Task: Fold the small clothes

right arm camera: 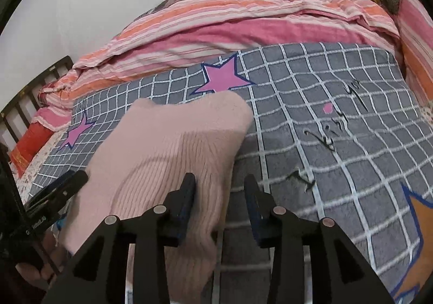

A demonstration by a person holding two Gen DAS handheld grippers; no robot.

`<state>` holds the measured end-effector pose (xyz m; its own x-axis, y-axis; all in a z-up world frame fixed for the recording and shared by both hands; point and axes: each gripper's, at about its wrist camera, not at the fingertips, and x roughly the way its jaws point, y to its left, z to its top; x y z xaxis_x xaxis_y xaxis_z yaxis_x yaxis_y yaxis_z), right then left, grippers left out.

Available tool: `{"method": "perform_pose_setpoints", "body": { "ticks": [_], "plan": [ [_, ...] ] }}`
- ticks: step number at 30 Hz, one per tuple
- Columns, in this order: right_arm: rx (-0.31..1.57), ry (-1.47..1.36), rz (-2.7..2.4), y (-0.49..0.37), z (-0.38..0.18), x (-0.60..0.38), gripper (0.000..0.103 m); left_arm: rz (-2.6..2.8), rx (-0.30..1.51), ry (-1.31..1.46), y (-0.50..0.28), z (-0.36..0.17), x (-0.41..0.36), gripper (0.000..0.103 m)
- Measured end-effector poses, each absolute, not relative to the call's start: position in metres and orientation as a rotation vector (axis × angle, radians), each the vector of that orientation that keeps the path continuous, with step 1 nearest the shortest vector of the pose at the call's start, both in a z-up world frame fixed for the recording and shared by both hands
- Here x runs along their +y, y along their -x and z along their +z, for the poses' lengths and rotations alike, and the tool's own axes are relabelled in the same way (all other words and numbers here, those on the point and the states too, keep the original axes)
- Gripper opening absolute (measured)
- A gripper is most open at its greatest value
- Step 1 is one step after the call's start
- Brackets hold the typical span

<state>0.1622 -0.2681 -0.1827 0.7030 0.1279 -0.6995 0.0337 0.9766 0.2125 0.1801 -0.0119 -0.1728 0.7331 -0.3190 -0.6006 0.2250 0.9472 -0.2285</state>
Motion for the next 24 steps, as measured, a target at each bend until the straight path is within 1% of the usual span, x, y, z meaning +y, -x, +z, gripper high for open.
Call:
{"method": "perform_pose_setpoints", "body": {
  "ticks": [3,5,11,13,17,18,19,21,24],
  "plan": [
    [0.809,-0.184,0.036,-0.15,-0.176,-0.266,0.037,-0.301,0.733,0.18,-0.175,-0.168,-0.007,0.071],
    [0.808,-0.168,0.012,-0.141,-0.167,-0.266,0.037,-0.288,0.752,0.155,-0.168,-0.162,-0.01,0.071],
    [0.837,-0.166,-0.025,-0.115,-0.14,-0.267,0.037,-0.249,0.763,0.114,-0.139,-0.126,-0.02,0.072],
    [0.845,-0.176,-0.036,-0.105,-0.131,-0.268,0.037,-0.236,0.752,0.099,-0.127,-0.11,-0.022,0.076],
    [0.851,-0.178,-0.04,-0.086,-0.106,-0.27,0.037,-0.195,0.731,0.044,-0.106,-0.083,-0.029,0.081],
    [0.846,-0.174,-0.043,-0.082,-0.1,-0.27,0.039,-0.187,0.726,0.036,-0.101,-0.077,-0.031,0.081],
    [0.842,-0.171,-0.046,-0.077,-0.094,-0.27,0.042,-0.182,0.725,0.029,-0.096,-0.071,-0.032,0.081],
    [0.834,-0.164,-0.062,-0.067,-0.082,-0.27,0.065,-0.181,0.72,0.019,-0.087,-0.06,-0.033,0.082],
    [0.79,-0.143,-0.076,-0.052,-0.067,-0.27,0.083,-0.169,0.703,0.013,-0.073,-0.046,-0.031,0.085]
  ]
}}
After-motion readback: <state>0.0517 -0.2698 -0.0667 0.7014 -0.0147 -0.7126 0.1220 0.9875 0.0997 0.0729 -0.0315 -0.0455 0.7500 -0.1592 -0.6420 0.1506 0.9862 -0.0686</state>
